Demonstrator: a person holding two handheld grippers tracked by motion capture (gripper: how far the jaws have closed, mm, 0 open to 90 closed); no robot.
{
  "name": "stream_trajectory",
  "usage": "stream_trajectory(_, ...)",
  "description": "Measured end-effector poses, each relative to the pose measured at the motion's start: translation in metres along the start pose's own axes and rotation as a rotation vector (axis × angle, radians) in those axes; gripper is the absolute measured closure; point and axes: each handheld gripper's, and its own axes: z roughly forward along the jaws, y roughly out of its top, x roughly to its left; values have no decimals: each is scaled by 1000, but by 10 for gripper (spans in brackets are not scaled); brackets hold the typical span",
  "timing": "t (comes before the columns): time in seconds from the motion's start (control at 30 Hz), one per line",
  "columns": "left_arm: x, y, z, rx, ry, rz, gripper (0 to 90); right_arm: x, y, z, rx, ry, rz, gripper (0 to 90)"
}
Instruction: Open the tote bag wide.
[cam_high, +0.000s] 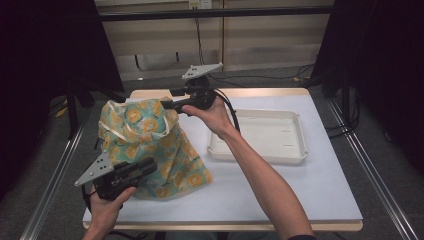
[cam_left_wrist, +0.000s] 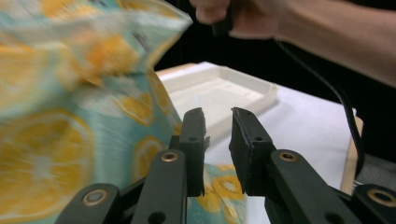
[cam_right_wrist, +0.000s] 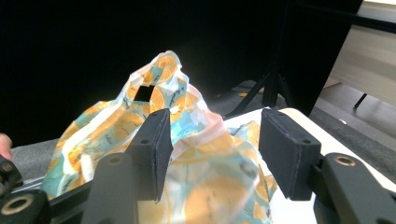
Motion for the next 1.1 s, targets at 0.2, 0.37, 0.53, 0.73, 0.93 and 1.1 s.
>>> stream_trajectory(0.2,8,-1,-1,12,34,-15,676,7,-5,9,-3,64,-1,848)
stream_trajectory(0.37,11,-6,1,14,87,-25,695,20,-8,-3,-13,95,-11,900)
stream_trajectory(0.53,16,-10,2,30,99,-25,765,39,-21,-15,-50,128,-7,900)
stream_trajectory(0.73,20,-15,1,62,81,-34,900,59,-37,-20,-80,180,-4,900)
stream_trajectory(0.93,16,-19,-8,76,67,-50,900,68,-55,-22,-73,202,7,900)
stream_trajectory(1.1,8,-15,-32,31,79,-36,851,72,-72,-23,-59,203,24,900)
